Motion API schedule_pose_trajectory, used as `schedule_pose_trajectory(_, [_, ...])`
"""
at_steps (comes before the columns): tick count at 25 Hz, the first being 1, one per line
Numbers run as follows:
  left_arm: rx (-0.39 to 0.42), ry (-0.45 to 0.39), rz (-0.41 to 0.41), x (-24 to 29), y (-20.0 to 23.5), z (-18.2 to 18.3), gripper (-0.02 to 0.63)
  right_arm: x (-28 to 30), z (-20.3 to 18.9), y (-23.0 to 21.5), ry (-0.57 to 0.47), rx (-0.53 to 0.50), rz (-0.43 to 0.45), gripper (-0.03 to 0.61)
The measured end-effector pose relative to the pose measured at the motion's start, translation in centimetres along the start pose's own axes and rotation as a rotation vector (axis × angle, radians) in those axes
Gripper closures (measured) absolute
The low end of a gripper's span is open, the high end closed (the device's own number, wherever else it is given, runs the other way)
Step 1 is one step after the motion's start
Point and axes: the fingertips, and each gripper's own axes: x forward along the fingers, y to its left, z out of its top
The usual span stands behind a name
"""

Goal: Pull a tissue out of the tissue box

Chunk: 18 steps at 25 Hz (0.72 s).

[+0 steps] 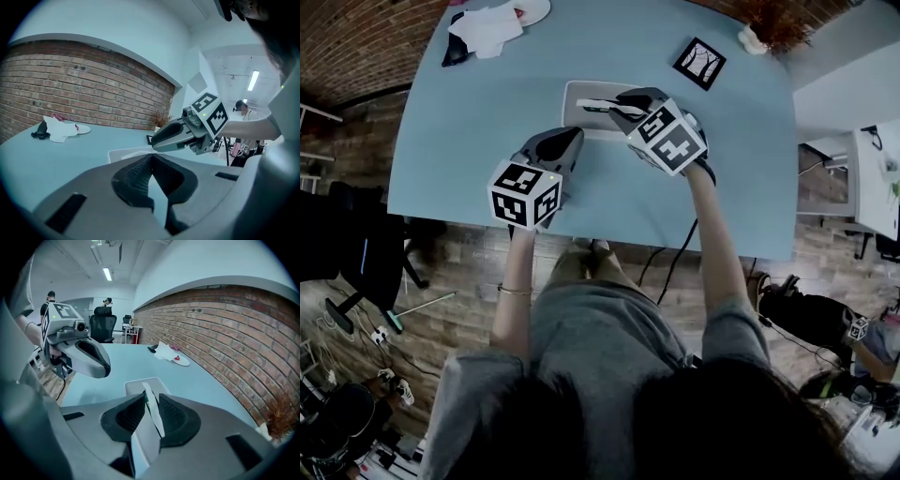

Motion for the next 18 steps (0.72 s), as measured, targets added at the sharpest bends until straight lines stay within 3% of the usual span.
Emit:
schedule_pose_trajectory(10, [-0.029, 0.021, 0.007, 0.4, 0.8, -1.1, 0.611, 3.7, -1.5, 0.4, 0.125, -0.106, 0.049, 0.476])
schedule_pose_trajectory(15, [-0.040, 0.026, 0.018, 0.5, 1.4, -1.4, 0.611, 4.5, -2.3, -0.3, 0.145, -0.092, 0.029, 0.477])
schedule_pose_trajectory(18, [-0.043, 0.028, 0.022, 0.5, 1.7, -1.4, 0.611, 4.5, -2.1, -0.5, 0.136, -0.087, 0.024, 0.524])
